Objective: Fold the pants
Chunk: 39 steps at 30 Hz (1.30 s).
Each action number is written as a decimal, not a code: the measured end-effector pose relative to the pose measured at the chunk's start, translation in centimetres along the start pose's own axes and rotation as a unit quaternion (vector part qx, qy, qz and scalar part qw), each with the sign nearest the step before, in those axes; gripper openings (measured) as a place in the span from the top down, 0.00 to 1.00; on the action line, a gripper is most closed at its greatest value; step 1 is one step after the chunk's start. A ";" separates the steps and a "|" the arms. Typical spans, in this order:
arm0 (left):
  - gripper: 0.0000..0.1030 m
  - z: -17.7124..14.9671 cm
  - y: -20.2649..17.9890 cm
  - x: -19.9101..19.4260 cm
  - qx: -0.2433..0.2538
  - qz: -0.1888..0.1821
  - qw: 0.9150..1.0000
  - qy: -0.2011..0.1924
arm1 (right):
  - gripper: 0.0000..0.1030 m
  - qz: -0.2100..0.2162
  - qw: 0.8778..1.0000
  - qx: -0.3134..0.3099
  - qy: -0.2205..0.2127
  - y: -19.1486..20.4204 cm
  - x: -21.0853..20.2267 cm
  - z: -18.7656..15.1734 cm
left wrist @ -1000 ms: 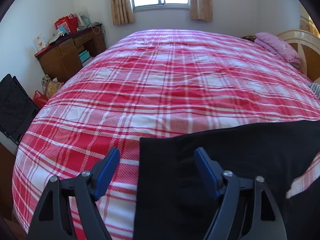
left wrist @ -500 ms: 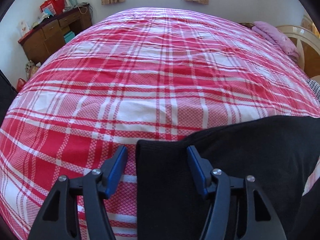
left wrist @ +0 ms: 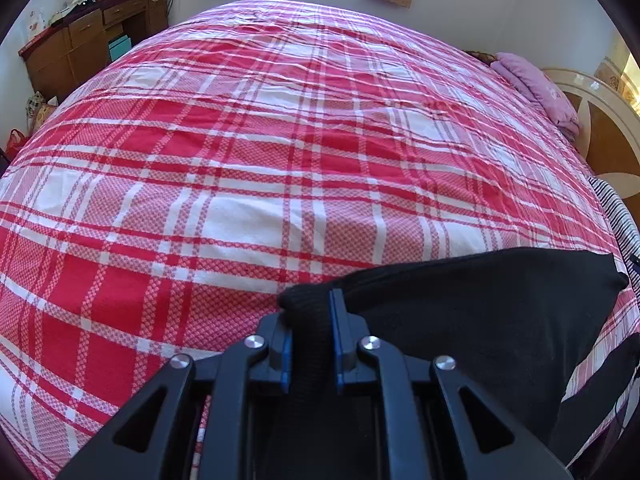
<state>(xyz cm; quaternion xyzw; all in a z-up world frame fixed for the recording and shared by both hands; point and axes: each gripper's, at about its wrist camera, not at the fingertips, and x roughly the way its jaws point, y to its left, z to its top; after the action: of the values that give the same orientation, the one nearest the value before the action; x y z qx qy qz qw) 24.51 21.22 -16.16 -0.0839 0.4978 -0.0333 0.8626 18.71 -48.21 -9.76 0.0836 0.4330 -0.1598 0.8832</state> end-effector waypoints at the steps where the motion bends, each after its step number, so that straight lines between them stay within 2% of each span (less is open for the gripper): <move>1: 0.85 0.0 0.0 0.0 0.000 0.000 1.000 0.001 | 0.30 0.003 1.000 -0.005 0.012 0.1 1.3 0.4; 5: 0.85 0.1 -0.3 0.1 0.007 0.007 1.000 0.004 | 0.30 0.026 0.999 -0.005 0.046 0.1 4.7 1.1; 8: 0.85 0.2 -0.3 0.2 0.011 0.010 1.000 0.008 | 0.35 0.040 0.996 -0.016 0.074 0.6 6.7 1.0; 9: 0.84 0.1 -0.5 0.3 0.019 0.013 1.000 0.009 | 0.45 0.040 0.996 -0.019 0.082 0.7 7.2 1.0; 10: 0.84 0.0 -0.7 0.4 0.035 0.018 0.999 0.009 | 0.60 0.044 0.994 -0.022 0.094 0.8 7.8 0.8; 12: 0.84 0.1 -1.3 0.4 0.061 0.030 0.998 0.007 | 0.69 0.048 0.994 -0.027 0.092 1.0 7.9 0.5; 13: 0.84 0.1 -1.3 0.4 0.063 0.031 0.997 0.009 | 0.83 0.050 0.994 -0.029 0.095 1.1 7.7 0.5; 16: 0.88 0.4 -1.4 0.1 0.065 0.028 0.997 0.005 | 0.95 0.044 0.995 -0.033 0.084 1.2 6.7 0.7; 18: 0.88 0.5 -1.4 -0.6 0.072 0.029 0.997 -0.015 | 0.95 0.042 0.996 -0.040 0.065 1.4 5.4 1.0; 21: 0.88 0.6 -0.8 -2.3 0.054 0.009 0.997 -0.046 | 0.95 0.047 0.998 -0.047 0.015 1.6 2.1 1.4; 27: 0.88 0.3 -0.6 -6.2 0.054 -0.023 0.991 -0.120 | 0.95 0.052 0.995 -0.028 -0.082 0.4 -5.0 1.9; 32: 0.88 -1.4 0.1 -9.6 0.046 -0.059 0.980 -0.182 | 0.95 0.048 0.988 -0.018 -0.143 -0.8 -10.4 -0.2; 39: 0.88 -6.1 1.0 -12.9 0.049 -0.115 0.964 -0.233 | 0.95 0.056 0.984 0.030 -0.165 -4.8 -14.9 -6.5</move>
<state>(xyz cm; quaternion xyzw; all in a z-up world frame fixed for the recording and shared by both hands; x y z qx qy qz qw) 12.74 23.34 -8.34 -0.1036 0.2676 -0.1358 0.9483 3.70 -47.69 -2.02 0.1062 0.2708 -0.1348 0.9472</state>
